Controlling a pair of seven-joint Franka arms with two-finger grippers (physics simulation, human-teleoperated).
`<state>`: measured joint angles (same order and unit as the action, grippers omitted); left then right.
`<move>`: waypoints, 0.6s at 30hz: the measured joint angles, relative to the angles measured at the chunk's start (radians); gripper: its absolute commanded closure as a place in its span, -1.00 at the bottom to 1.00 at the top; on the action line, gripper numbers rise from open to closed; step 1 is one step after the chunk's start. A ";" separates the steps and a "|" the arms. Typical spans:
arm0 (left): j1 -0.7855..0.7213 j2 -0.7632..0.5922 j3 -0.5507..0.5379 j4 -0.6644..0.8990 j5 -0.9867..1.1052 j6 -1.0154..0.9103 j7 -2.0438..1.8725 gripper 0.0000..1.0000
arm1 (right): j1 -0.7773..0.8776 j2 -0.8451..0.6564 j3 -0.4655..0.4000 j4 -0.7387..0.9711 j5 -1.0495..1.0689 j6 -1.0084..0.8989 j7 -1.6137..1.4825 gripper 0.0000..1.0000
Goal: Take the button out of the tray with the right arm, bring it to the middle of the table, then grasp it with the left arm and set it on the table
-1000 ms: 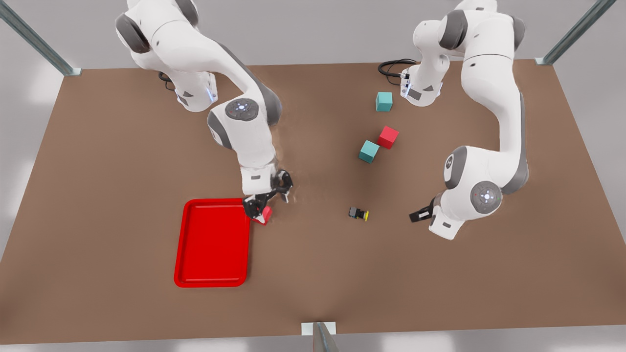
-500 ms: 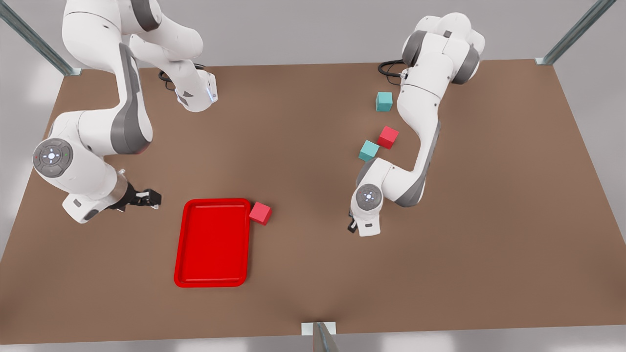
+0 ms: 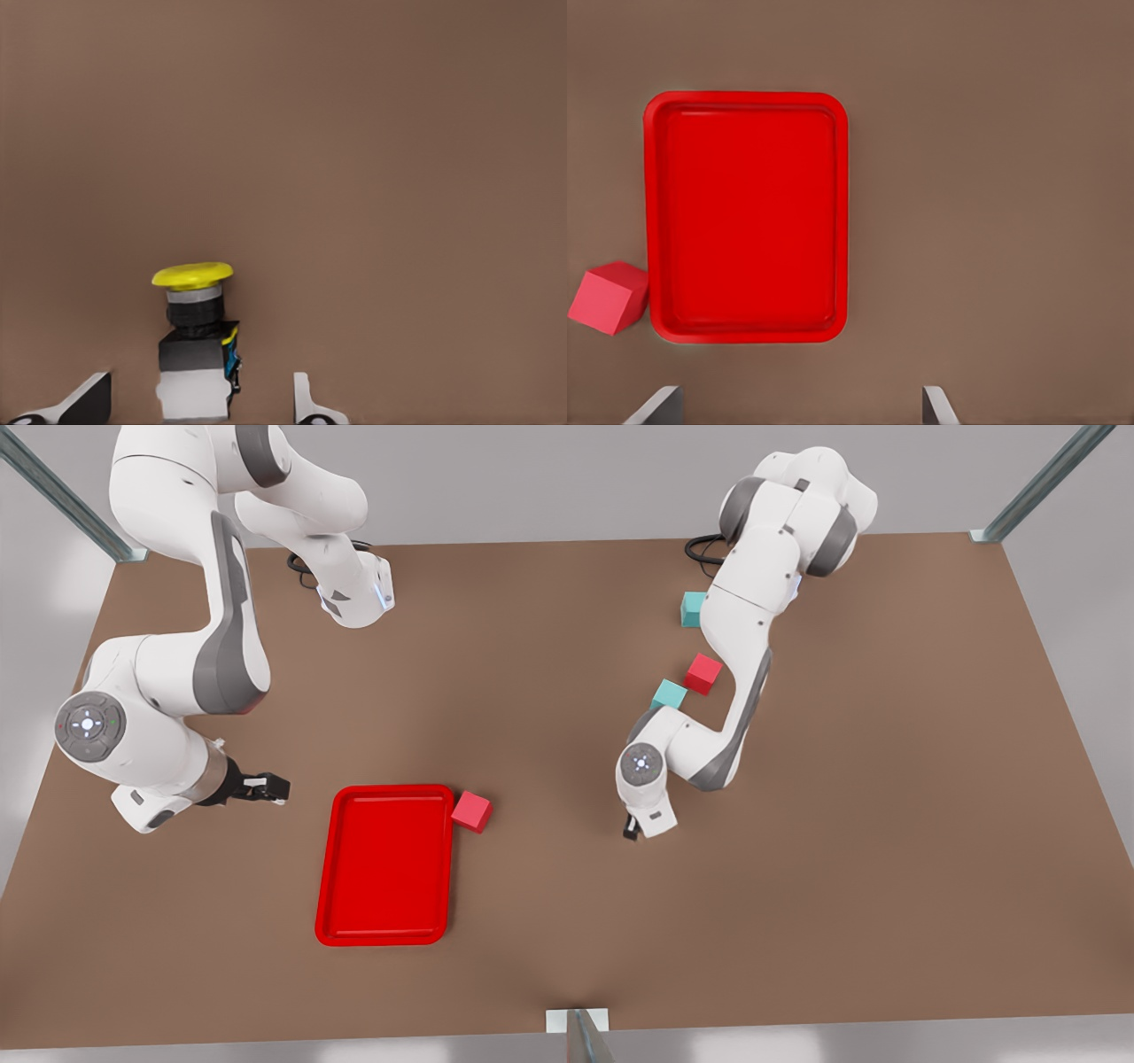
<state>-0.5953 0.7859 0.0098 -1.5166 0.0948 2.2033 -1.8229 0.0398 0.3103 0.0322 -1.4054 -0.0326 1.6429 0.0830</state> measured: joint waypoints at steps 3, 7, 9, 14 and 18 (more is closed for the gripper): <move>-0.003 -0.005 0.001 -0.030 0.009 0.034 -0.028 -1.00 | 0.005 0.001 0.001 0.000 0.001 -0.001 0.005 -1.00; -0.002 0.002 -0.001 -0.036 0.015 0.069 -0.058 -1.00 | 0.005 0.000 0.002 0.000 0.001 -0.003 0.011 -1.00; 0.003 0.003 -0.001 -0.039 0.016 0.081 -0.069 -1.00 | 0.005 0.000 0.002 0.000 0.001 -0.004 0.013 -1.00; 0.005 -0.001 -0.001 -0.072 0.018 0.104 -0.086 -1.00 | 0.004 0.001 0.002 0.000 0.001 -0.007 0.018 -1.00; 0.005 -0.007 0.001 -0.089 0.019 0.119 -0.096 -0.98 | 0.003 0.001 0.002 0.000 0.001 -0.009 0.020 -1.00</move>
<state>-0.5906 0.7792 0.0105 -1.6053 0.1136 2.3227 -1.9191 0.0426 0.3110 0.0338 -1.4056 -0.0313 1.6344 0.1034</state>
